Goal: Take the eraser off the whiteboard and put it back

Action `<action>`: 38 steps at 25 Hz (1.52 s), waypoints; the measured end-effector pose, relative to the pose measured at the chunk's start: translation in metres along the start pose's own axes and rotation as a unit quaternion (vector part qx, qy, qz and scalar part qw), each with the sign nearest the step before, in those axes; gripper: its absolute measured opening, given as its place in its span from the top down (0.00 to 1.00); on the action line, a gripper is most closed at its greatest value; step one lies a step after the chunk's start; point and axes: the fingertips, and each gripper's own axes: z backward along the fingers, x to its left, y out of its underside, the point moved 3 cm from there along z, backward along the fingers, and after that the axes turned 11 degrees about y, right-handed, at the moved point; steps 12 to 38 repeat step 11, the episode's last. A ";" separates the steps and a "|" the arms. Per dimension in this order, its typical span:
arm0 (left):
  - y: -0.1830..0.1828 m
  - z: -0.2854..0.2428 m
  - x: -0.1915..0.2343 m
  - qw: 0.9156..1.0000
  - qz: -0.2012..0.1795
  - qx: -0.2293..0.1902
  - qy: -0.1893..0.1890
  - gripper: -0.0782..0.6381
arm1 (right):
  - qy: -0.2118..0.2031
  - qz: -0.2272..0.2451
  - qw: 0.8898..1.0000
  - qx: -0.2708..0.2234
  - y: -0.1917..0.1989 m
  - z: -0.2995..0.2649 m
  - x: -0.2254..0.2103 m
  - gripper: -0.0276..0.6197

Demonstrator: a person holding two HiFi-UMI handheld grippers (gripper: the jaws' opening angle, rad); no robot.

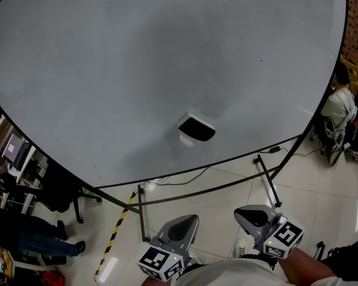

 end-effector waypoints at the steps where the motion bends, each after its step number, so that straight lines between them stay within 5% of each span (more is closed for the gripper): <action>1: 0.001 0.001 -0.002 1.000 -0.001 -0.001 0.001 0.87 | 0.000 0.000 1.000 -0.001 0.001 0.001 0.001 0.95; 38: -0.005 -0.004 0.002 1.000 -0.011 0.004 0.002 0.87 | -0.002 0.007 1.000 0.003 -0.002 -0.001 -0.003 0.95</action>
